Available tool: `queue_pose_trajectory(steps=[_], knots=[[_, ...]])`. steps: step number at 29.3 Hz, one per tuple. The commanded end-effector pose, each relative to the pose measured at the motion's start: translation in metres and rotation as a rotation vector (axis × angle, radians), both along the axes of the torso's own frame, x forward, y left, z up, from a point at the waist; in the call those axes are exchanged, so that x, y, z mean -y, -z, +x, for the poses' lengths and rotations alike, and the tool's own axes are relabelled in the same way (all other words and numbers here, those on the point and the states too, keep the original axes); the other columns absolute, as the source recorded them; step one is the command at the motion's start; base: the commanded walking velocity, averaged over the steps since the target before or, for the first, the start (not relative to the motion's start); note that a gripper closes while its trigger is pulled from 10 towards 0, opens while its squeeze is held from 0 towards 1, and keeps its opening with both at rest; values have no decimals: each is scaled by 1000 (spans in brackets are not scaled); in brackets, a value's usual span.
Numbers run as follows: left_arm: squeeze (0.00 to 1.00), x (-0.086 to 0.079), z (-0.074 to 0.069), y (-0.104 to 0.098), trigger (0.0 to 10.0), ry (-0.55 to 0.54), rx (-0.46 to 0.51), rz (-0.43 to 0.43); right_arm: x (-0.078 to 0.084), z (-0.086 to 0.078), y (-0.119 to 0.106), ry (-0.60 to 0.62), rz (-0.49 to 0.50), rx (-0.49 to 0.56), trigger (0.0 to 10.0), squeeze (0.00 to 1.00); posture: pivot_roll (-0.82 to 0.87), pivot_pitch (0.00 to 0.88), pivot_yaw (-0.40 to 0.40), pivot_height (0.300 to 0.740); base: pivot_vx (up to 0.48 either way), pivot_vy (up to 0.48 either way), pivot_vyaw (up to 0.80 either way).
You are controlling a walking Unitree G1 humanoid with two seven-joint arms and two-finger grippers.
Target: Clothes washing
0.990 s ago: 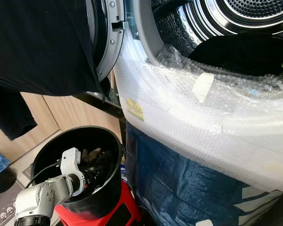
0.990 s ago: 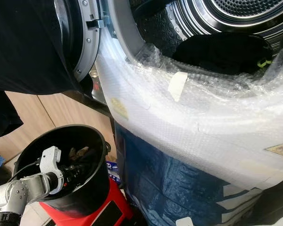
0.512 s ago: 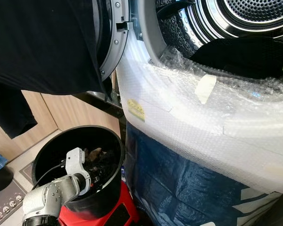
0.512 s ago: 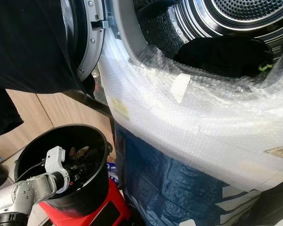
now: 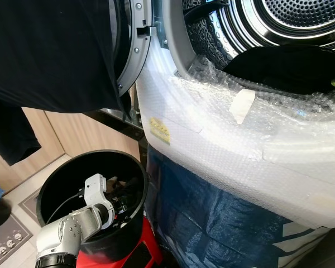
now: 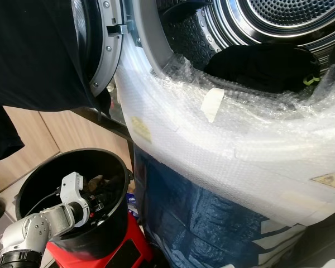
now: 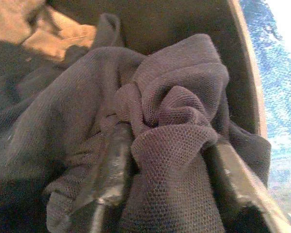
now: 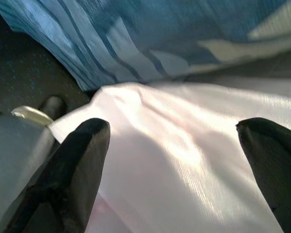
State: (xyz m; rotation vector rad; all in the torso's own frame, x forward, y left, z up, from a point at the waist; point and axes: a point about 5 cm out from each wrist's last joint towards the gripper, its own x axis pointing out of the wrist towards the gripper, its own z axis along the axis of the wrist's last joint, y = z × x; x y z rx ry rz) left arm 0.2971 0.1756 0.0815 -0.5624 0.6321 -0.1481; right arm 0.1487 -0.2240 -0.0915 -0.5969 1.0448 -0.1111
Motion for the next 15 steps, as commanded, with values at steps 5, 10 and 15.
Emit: queue_pose_trajectory(steps=[5,10,15], knots=[[0,26,-4,9,0,34,-18,-53,5,-1,-1,-31,0,3,10000,0,-18,115,-56,740,0,0,0],[0,25,-14,17,0,9,-44,-48,6,0,-1,-50,-7,-14,10000,0,-5,109,-82,740,0,0,0],[0,26,-11,12,0,-20,-10,-58,11,18,-10,-80,-18,28,10000,0,0,110,-112,740,0,0,0]])
